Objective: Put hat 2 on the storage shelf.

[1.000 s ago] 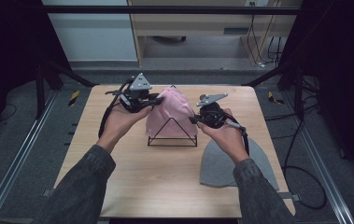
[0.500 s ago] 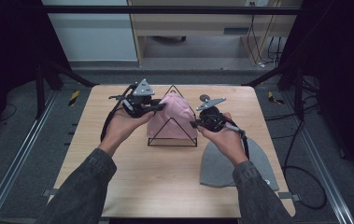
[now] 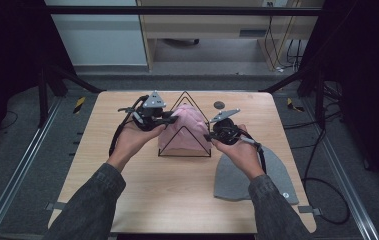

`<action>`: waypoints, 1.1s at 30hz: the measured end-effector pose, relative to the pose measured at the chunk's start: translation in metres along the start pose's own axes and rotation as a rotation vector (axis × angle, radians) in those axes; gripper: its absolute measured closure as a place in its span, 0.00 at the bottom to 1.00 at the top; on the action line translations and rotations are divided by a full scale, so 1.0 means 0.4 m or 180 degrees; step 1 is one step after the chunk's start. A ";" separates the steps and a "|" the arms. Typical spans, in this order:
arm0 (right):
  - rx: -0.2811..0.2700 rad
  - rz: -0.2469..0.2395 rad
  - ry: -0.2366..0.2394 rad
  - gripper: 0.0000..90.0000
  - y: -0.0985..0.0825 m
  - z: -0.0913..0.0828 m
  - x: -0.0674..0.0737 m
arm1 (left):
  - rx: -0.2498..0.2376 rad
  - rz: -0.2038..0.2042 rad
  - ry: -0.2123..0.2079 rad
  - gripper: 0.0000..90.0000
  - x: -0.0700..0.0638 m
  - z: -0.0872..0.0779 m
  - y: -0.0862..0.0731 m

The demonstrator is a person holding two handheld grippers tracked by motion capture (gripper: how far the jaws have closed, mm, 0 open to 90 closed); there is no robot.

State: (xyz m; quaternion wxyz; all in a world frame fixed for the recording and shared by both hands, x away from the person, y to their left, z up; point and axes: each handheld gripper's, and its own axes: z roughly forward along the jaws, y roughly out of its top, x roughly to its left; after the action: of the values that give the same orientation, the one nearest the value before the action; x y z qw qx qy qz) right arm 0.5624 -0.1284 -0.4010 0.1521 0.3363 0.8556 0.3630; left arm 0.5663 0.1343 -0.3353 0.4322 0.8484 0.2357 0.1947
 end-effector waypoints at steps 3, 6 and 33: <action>0.0015 0.0000 0.0011 0.94 -0.002 0.004 0.002 | -0.0002 -0.0009 -0.0012 0.84 -0.001 -0.001 -0.006; 0.0049 -0.0014 -0.0012 0.93 -0.002 0.007 0.002 | 0.0043 -0.0021 -0.0003 0.83 -0.001 0.001 -0.016; -0.0033 0.0107 -0.0122 0.53 -0.057 -0.060 0.001 | -0.0090 -0.0123 0.0112 0.45 -0.047 -0.054 -0.059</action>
State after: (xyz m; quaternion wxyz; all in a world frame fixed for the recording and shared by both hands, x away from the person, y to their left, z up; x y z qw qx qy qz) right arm 0.5394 -0.1519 -0.4009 0.1640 0.3567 0.8448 0.3635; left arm 0.5341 0.1494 -0.3452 0.4436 0.8339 0.2568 0.2045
